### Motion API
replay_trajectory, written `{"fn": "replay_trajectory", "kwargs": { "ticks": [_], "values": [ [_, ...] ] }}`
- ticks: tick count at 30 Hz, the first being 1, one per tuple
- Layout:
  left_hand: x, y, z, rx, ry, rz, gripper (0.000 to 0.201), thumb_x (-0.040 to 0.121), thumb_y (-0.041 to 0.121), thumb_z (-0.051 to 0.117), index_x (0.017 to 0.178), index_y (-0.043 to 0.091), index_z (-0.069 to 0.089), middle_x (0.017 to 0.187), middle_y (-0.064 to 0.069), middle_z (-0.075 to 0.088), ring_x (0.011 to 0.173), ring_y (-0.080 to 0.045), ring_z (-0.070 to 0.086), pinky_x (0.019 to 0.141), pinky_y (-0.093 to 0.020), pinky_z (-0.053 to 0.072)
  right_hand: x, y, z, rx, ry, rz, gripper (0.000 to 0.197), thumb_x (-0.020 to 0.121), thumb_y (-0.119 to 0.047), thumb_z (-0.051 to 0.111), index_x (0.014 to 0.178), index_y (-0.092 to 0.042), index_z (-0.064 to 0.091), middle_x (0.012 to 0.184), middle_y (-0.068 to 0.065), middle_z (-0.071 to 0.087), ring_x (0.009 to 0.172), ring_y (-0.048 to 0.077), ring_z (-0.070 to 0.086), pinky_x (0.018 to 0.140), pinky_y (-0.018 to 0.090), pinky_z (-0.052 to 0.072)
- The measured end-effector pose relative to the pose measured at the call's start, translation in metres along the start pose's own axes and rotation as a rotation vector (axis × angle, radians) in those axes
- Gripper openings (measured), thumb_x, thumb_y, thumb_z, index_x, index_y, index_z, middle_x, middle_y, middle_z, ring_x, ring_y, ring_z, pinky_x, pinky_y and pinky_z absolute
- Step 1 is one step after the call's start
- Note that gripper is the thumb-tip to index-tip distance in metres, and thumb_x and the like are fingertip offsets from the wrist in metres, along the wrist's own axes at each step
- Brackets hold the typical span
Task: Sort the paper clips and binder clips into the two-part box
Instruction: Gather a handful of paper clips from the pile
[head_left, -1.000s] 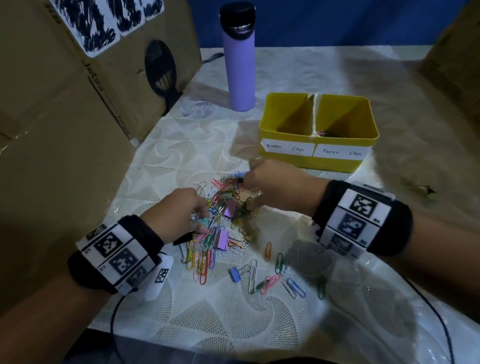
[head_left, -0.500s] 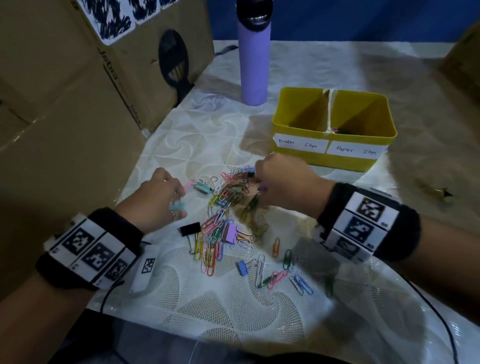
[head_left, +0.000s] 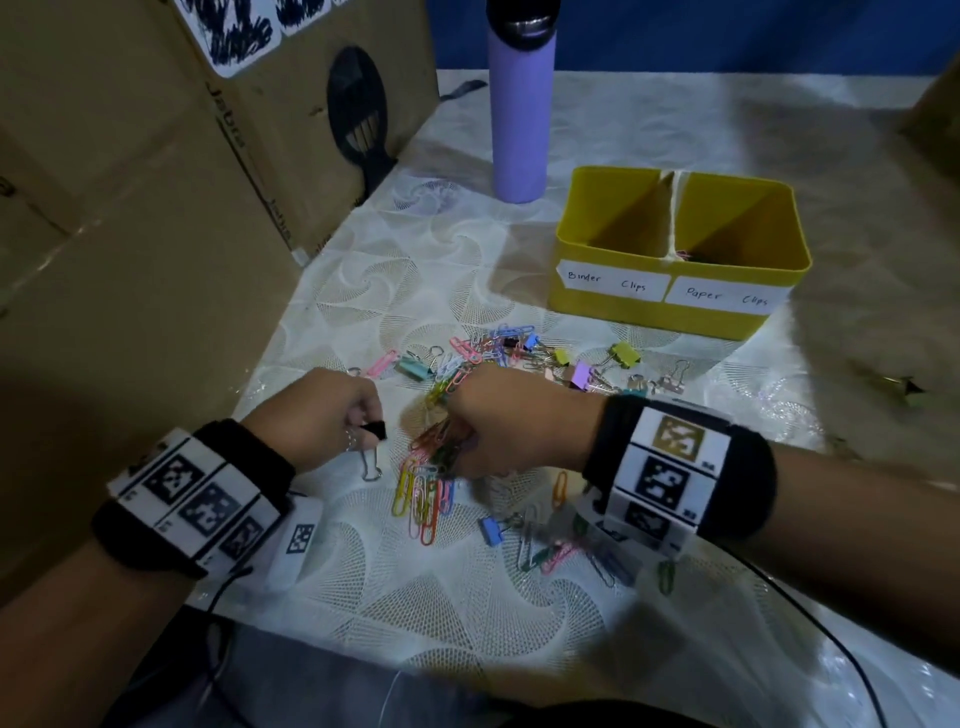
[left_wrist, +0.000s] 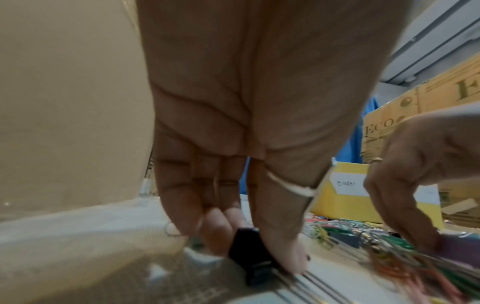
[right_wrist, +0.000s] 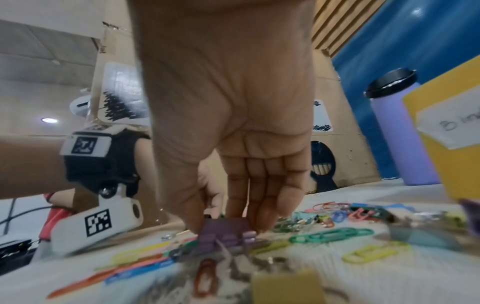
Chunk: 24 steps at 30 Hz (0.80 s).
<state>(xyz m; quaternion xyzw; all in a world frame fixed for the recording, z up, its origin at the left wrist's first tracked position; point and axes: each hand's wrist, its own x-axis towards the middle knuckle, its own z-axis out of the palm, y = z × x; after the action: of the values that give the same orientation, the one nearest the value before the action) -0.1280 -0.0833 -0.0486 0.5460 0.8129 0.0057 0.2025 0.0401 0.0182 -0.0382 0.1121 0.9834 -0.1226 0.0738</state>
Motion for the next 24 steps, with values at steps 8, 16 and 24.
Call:
{"fn": "replay_trajectory", "kwargs": {
  "ticks": [8, 16, 24],
  "values": [
    [-0.006, 0.024, 0.007, -0.05, 0.147, 0.205, 0.022, 0.081, 0.02, 0.068, 0.102, 0.018, 0.062, 0.088, 0.011, 0.044, 0.07, 0.003, 0.046, 0.072, -0.018, 0.042, -0.02, 0.052, -0.023, -0.02, 0.162, 0.318, 0.023, 0.08, -0.018, 0.06, 0.101, -0.007, 0.06, 0.099, 0.013, 0.059, 0.092, 0.03, 0.057, 0.064, 0.029, 0.045],
    [0.006, 0.04, 0.02, -0.017, -0.021, 0.201, 0.024, 0.081, 0.015, 0.067, 0.104, 0.013, 0.058, 0.091, 0.0, 0.046, 0.06, 0.0, 0.036, 0.071, -0.023, 0.036, -0.028, 0.045, 0.006, 0.022, 0.037, 0.084, 0.02, 0.084, -0.008, 0.055, 0.102, -0.011, 0.064, 0.106, 0.012, 0.061, 0.1, 0.029, 0.057, 0.082, 0.038, 0.05],
    [-0.008, 0.036, 0.027, -0.066, -0.112, 0.143, 0.025, 0.081, 0.01, 0.067, 0.104, 0.01, 0.058, 0.085, -0.001, 0.052, 0.06, -0.003, 0.043, 0.062, -0.017, 0.037, -0.036, 0.051, 0.005, 0.103, -0.088, -0.01, 0.019, 0.079, -0.015, 0.066, 0.097, -0.009, 0.067, 0.096, 0.011, 0.069, 0.086, 0.023, 0.061, 0.073, 0.028, 0.044]
  ]
}}
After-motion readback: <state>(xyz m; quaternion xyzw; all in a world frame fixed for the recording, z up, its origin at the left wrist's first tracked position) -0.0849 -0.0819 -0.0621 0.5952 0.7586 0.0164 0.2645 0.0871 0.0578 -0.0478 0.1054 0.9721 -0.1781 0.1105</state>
